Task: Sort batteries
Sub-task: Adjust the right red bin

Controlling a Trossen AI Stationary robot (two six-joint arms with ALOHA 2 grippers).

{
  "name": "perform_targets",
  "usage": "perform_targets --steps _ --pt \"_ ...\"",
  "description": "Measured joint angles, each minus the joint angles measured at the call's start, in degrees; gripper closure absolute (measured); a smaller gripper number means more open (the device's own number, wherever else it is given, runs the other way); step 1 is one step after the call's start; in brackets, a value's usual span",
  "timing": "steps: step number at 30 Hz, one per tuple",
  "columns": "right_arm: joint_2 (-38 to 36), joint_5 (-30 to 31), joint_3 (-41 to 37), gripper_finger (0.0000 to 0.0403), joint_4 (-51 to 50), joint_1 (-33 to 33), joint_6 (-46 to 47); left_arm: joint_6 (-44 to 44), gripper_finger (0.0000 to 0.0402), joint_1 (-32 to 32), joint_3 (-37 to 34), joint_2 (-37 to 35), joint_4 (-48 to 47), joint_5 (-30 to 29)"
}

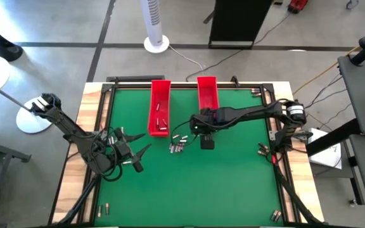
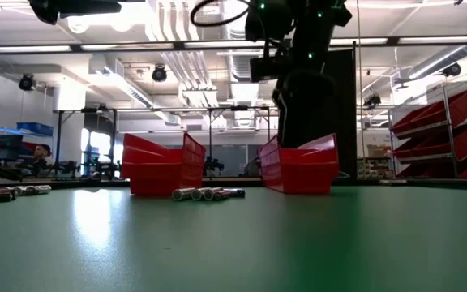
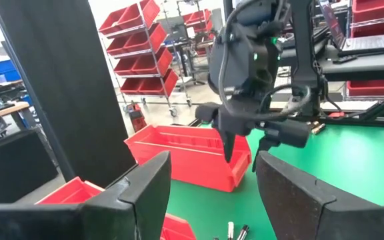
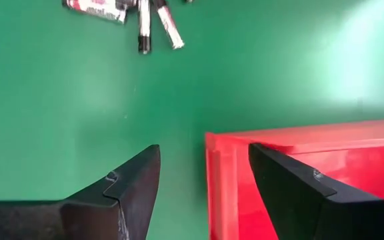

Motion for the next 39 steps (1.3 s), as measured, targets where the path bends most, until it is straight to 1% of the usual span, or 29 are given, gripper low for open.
perform_targets --steps 2,7,9,11,13,15,17,19,24,27,33,39 --pt "1.44 -0.27 -0.24 0.0172 0.05 -0.08 -0.02 0.00 0.0203 0.00 0.00 0.00 0.07 0.00" --pt "4.87 -4.81 0.57 0.0178 1.58 0.36 0.88 0.00 0.0203 0.01 0.00 0.00 0.28 0.04" --pt "5.60 -4.91 1.66 0.0179 -0.21 1.03 1.32 0.00 0.0203 0.00 0.00 0.00 0.28 0.04" --pt "5.68 -4.65 3.20 0.0179 -4.32 1.56 1.33 0.00 0.0203 0.01 0.00 0.00 0.28 0.04" --pt "4.44 -2.34 4.78 0.0177 -8.64 1.67 1.90 0.00 0.0203 0.02 0.00 0.00 0.24 0.04" --pt "2.78 2.25 5.26 0.0177 -12.62 1.47 2.65 0.00 0.0203 0.02 0.00 0.00 0.07 0.04" --pt "1.80 7.04 4.94 0.0179 -13.57 0.74 2.61 0.02 0.0203 0.01 0.00 0.00 -0.02 0.04" --pt "1.70 7.83 4.49 0.0180 -12.48 -0.24 1.95 0.02 0.0203 0.07 0.00 0.00 -0.04 0.04" --pt "3.20 1.13 3.35 0.0182 -7.88 -1.89 1.69 0.04 0.0203 0.07 0.00 0.02 -0.07 0.04" --pt "5.55 -0.05 2.94 0.0182 -7.62 -1.81 1.37 0.02 0.0203 0.07 0.00 0.02 -0.04 0.04" --pt "7.95 -0.19 2.66 0.0184 -7.50 -1.09 1.99 0.02 0.0203 0.07 0.00 0.02 -0.07 0.02" --pt "7.28 -4.73 3.24 0.0184 -7.66 0.57 4.07 0.02 0.0203 0.07 0.00 0.02 -0.15 0.02"
